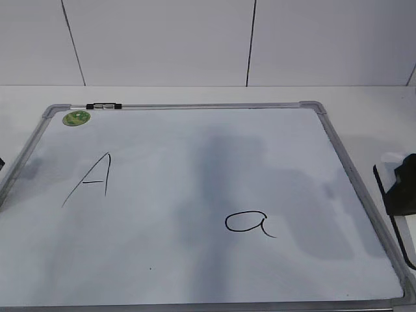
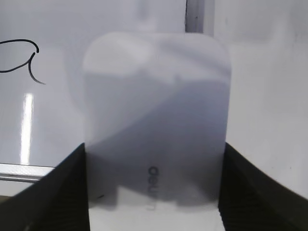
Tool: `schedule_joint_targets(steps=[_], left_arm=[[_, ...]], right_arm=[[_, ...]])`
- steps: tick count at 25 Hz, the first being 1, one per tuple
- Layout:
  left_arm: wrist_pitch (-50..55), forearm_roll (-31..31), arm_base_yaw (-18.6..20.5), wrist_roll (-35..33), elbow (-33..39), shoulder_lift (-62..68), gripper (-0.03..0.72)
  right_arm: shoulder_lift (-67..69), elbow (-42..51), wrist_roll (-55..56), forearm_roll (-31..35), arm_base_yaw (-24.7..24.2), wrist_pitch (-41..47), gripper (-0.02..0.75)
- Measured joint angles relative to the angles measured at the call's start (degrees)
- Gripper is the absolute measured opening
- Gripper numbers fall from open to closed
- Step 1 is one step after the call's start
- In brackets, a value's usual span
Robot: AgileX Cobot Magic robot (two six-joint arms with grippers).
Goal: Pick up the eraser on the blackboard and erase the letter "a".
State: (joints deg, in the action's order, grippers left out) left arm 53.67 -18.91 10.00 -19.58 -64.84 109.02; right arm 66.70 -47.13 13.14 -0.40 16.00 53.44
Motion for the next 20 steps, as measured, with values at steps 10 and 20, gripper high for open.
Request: schedule_joint_targets(steps=[10,20], left_arm=[[0.0,0.0,0.0,-0.08,0.0,0.0,0.036],[0.0,0.0,0.0,-0.08,0.0,0.0,0.035]], right_arm=[[0.15,0.0,-4.93,1.85,0.0,0.0,0.545],[12.96,-6.35,-10.29,5.45,0.13,2.83,0.545]])
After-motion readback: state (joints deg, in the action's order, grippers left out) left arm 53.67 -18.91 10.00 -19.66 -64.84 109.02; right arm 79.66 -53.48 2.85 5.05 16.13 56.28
